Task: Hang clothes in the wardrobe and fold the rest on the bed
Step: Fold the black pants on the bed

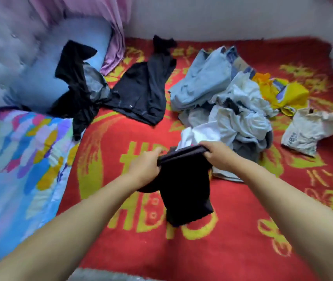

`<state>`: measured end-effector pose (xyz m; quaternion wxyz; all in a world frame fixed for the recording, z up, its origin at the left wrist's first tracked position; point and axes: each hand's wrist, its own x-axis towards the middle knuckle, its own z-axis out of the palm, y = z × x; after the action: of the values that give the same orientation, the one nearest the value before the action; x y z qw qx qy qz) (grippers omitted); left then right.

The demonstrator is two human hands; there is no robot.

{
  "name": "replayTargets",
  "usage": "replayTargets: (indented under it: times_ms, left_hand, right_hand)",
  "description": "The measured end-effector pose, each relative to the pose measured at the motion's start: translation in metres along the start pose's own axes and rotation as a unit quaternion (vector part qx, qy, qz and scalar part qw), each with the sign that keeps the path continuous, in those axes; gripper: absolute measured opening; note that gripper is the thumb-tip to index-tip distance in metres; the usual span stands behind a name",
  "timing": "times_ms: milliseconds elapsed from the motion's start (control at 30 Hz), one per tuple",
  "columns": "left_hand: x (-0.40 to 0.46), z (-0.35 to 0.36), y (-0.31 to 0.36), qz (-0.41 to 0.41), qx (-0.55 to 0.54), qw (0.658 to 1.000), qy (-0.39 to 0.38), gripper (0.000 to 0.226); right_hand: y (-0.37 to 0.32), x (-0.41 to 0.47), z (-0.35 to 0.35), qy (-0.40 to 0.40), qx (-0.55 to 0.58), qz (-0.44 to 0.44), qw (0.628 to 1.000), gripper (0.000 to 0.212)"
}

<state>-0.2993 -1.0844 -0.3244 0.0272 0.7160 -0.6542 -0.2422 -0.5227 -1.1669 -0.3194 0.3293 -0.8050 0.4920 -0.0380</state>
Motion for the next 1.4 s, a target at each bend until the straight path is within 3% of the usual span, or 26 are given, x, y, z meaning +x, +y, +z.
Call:
replayTargets:
  times_ms: [67, 167, 233, 333, 400, 467, 567, 767, 900, 967, 1033, 1100, 1167, 1233, 1267, 1333, 1400]
  left_hand:
    - [0.002, -0.045, 0.004, -0.025, -0.012, 0.998, 0.051, 0.009]
    - [0.006, -0.097, 0.017, -0.011, -0.083, 0.989, 0.12, 0.036]
    - [0.009, -0.124, 0.029, 0.012, -0.196, 0.97, 0.147, 0.042]
    - [0.006, -0.155, 0.046, 0.027, -0.414, 0.897, 0.151, 0.029]
    - [-0.001, -0.174, 0.057, 0.036, -0.522, 0.84, 0.144, 0.022]
    - [-0.008, -0.194, 0.066, 0.059, -0.559, 0.812, 0.158, 0.017]
    - [-0.016, -0.225, 0.076, 0.1, -0.518, 0.831, 0.18, 0.018]
    - [-0.035, -0.267, 0.092, 0.144, -0.352, 0.9, 0.214, 0.023]
    - [-0.046, -0.286, 0.089, 0.13, -0.363, 0.895, 0.223, 0.024]
    - [-0.055, -0.293, 0.082, 0.131, -0.441, 0.882, 0.103, 0.016]
    - [-0.067, -0.294, 0.076, 0.131, -0.43, 0.889, -0.094, 0.033]
    - [-0.075, -0.288, 0.079, 0.144, -0.301, 0.913, -0.236, 0.055]
    - [-0.079, -0.279, 0.088, 0.189, -0.226, 0.91, -0.292, 0.049]
    - [-0.078, -0.273, 0.098, 0.205, -0.3, 0.903, -0.228, 0.04]
    - [-0.075, -0.27, 0.103, 0.206, -0.365, 0.894, -0.159, 0.035]
    - [-0.069, -0.259, 0.109, 0.202, -0.418, 0.886, -0.002, 0.039]
    - [-0.063, -0.245, 0.112, 0.218, -0.307, 0.926, 0.037, 0.065]
  right_hand:
    - [-0.025, -0.01, -0.058, 0.073, 0.048, -0.002, 0.996, 0.026]
    - [-0.057, -0.022, -0.123, 0.146, 0.13, 0.01, 0.981, 0.029]
    - [-0.077, -0.03, -0.15, 0.184, 0.209, 0.006, 0.96, 0.032]
    - [-0.104, -0.047, -0.179, 0.214, 0.302, -0.009, 0.929, 0.035]
    - [-0.115, -0.059, -0.194, 0.222, 0.253, -0.024, 0.941, 0.031]
    - [-0.119, -0.072, -0.206, 0.24, 0.142, -0.037, 0.96, 0.024]
    - [-0.115, -0.09, -0.221, 0.261, 0.033, -0.036, 0.964, 0.016]
    - [-0.101, -0.096, -0.229, 0.266, -0.036, 0.017, 0.963, 0.025]
    - [-0.112, -0.082, -0.223, 0.301, 0.002, -0.008, 0.954, 0.024]
    - [-0.12, -0.077, -0.225, 0.327, 0.04, -0.026, 0.944, 0.021]
    - [-0.129, -0.075, -0.233, 0.345, 0.183, -0.041, 0.92, 0.02]
    - [-0.142, -0.079, -0.244, 0.312, 0.398, -0.049, 0.861, 0.021]
    - [-0.158, -0.086, -0.252, 0.241, 0.567, -0.073, 0.784, 0.021]
    - [-0.173, -0.095, -0.258, 0.172, 0.682, -0.093, 0.705, 0.017]
    - [-0.18, -0.1, -0.261, 0.144, 0.712, -0.103, 0.679, 0.016]
    - [-0.198, -0.112, -0.271, 0.088, 0.729, -0.133, 0.666, 0.013]
    - [-0.213, -0.128, -0.282, 0.007, 0.712, -0.174, 0.681, 0.032]
